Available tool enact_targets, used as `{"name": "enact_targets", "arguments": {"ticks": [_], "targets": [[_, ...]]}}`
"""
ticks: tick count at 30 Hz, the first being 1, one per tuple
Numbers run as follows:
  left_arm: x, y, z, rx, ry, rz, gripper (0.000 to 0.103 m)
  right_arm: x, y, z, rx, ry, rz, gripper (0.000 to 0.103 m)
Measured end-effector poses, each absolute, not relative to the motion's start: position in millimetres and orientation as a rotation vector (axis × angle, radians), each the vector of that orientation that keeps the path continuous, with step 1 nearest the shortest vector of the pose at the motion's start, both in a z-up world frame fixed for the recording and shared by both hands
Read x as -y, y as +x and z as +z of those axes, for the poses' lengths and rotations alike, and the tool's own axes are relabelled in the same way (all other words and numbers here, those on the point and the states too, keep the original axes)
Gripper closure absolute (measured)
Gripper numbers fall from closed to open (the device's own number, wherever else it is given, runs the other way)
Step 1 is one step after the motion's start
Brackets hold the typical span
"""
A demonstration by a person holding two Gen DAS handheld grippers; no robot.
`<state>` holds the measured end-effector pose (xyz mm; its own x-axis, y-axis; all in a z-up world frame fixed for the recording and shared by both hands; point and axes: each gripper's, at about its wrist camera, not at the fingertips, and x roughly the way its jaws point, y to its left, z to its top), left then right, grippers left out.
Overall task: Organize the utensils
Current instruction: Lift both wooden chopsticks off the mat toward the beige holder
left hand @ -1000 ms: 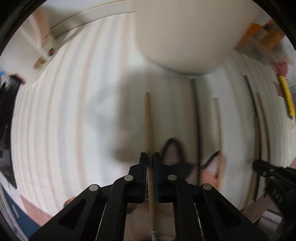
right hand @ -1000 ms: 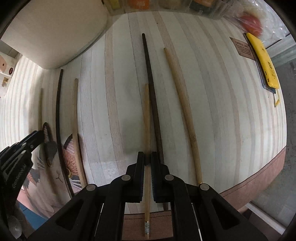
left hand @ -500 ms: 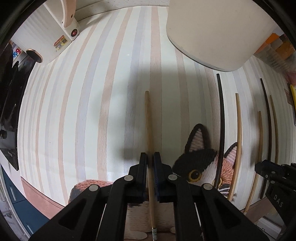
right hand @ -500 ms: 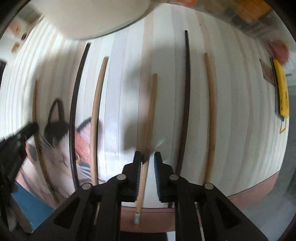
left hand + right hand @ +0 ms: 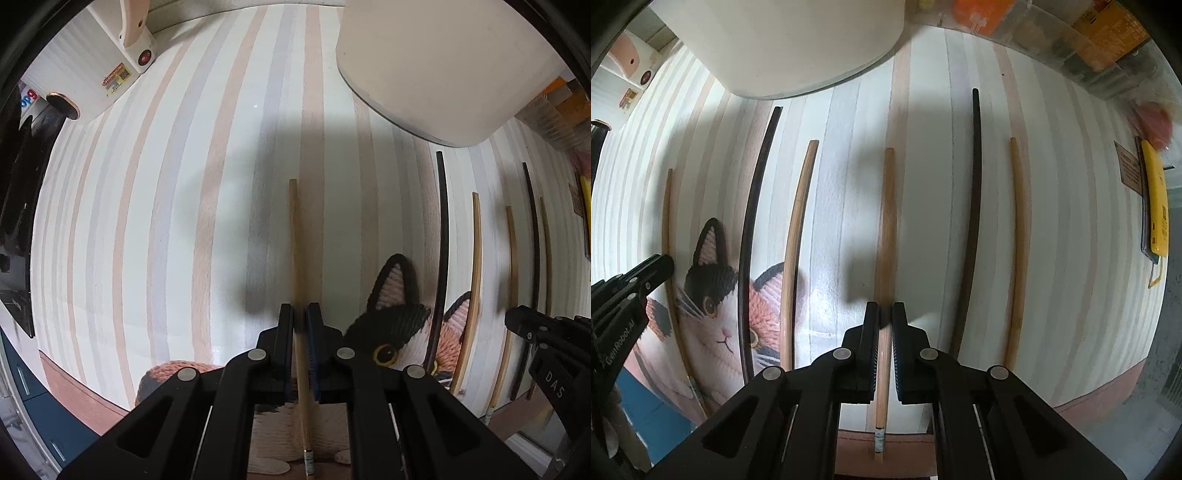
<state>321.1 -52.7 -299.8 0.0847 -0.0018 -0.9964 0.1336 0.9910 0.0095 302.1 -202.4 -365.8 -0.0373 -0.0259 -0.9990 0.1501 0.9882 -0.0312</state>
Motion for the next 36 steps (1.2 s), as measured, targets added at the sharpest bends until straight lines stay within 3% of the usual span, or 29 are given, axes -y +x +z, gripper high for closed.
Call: {"name": "enact_targets", "arguments": {"ticks": [15,21,36], "targets": [[77,317,-301,-1.463,0.143,-0.075,0.098,211,300,-362,-1.598,0.086,-0.141,0.095],[73,309,-295,-1.423,0.127,-0.051,0.099,229,292,-356,-1.541,0.221,-0.151,0.096],[52,282,-191,-1.162,0.013,-0.022,0.099,251,278,-278,-1.289,0.23,-0.124,0.096]]}}
